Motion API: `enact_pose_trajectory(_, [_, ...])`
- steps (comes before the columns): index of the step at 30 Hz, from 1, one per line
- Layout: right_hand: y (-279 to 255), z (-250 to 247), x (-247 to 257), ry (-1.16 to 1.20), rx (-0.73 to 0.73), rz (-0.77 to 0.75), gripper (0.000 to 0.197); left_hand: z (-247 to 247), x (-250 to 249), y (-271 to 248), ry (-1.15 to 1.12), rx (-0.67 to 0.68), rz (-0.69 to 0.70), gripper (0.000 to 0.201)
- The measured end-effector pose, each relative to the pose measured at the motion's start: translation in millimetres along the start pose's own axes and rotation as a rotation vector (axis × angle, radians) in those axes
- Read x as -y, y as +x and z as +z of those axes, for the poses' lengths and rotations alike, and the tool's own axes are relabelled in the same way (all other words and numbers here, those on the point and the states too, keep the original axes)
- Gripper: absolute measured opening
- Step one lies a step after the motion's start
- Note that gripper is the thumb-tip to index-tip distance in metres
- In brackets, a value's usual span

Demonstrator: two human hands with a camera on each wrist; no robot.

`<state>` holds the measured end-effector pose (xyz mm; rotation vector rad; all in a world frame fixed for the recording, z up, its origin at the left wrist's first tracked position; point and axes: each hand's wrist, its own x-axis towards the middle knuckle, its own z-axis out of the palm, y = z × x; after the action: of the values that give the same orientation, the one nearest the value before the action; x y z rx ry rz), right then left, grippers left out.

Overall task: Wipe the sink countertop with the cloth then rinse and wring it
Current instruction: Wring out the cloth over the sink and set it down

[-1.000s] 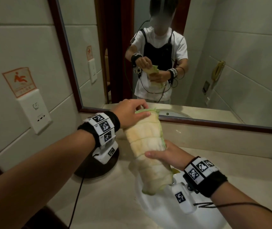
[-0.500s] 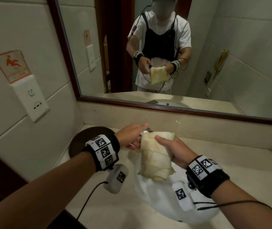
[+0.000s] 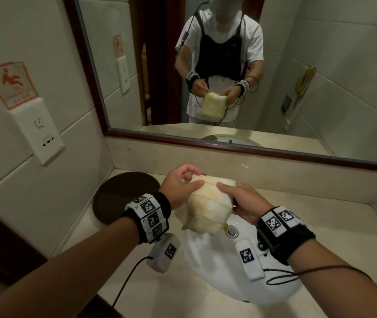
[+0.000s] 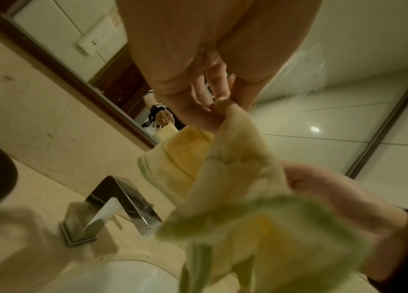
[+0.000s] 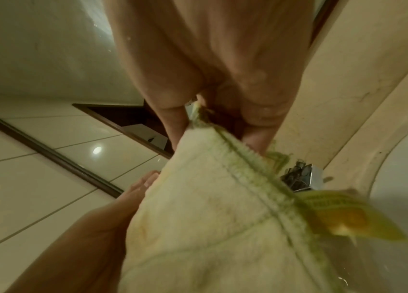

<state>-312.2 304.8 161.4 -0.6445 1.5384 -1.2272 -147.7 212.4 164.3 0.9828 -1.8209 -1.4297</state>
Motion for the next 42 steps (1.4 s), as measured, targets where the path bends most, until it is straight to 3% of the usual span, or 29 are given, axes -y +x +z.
enact_pose_trajectory(5, [5.8, 5.1, 4.3, -0.044, -0.108, 0.008, 0.017, -0.4, -0.3, 0.8, 0.040, -0.075, 0.033, 0.016])
enact_pose_trajectory(10, [9.9, 4.0, 10.2, -0.119, -0.161, -0.058, 0.016, -10.8, 2.8, 5.1, 0.175, -0.017, 0.069, 0.016])
enact_pose_trajectory(13, [10.8, 6.7, 13.5, -0.136, -0.195, -0.102, 0.011, -19.1, -0.6, 9.8, 0.243, 0.018, 0.089, 0.028])
enact_pose_trajectory(16, [12.4, 8.5, 16.0, -0.147, -0.245, -0.151, 0.017, -23.5, -6.5, 11.1, 0.301, 0.036, 0.118, 0.038])
enact_pose_trajectory(20, [13.6, 11.7, 21.1, -0.194, -0.281, -0.216, 0.036, -27.2, -14.2, 16.6, 0.355, -0.006, 0.090, 0.032])
enact_pose_trajectory(24, [11.0, 13.2, 33.4, -0.189, -0.183, -0.252, 0.041, -37.5, -27.2, 25.2, 0.228, 0.146, -0.033, 0.066])
enact_pose_trajectory(26, [12.0, 10.8, 39.1, -0.180, -0.137, -0.225, 0.048, -44.0, -34.6, 28.5, 0.332, 0.170, -0.010, 0.069])
enact_pose_trajectory(30, [16.6, 9.2, 50.0, -0.360, -0.206, -0.212, 0.044, -50.8, -45.1, 31.1, 0.659, 0.083, 0.133, 0.047])
enact_pose_trajectory(35, [14.9, 14.8, 69.3, -0.599, -0.354, -0.358, 0.027, -52.9, -65.4, 30.8, 0.801, 0.040, 0.242, 0.026])
enact_pose_trajectory(39, [11.1, 17.5, 83.0, -0.567, -0.322, -0.418, 0.015, -58.2, -84.3, 40.5, 0.840, 0.068, 0.198, 0.015])
enact_pose_trajectory(42, [7.4, 15.7, 90.5, -0.447, -0.272, -0.416, 0.008, -62.6, -94.2, 48.2, 0.710, 0.078, 0.119, 0.009])
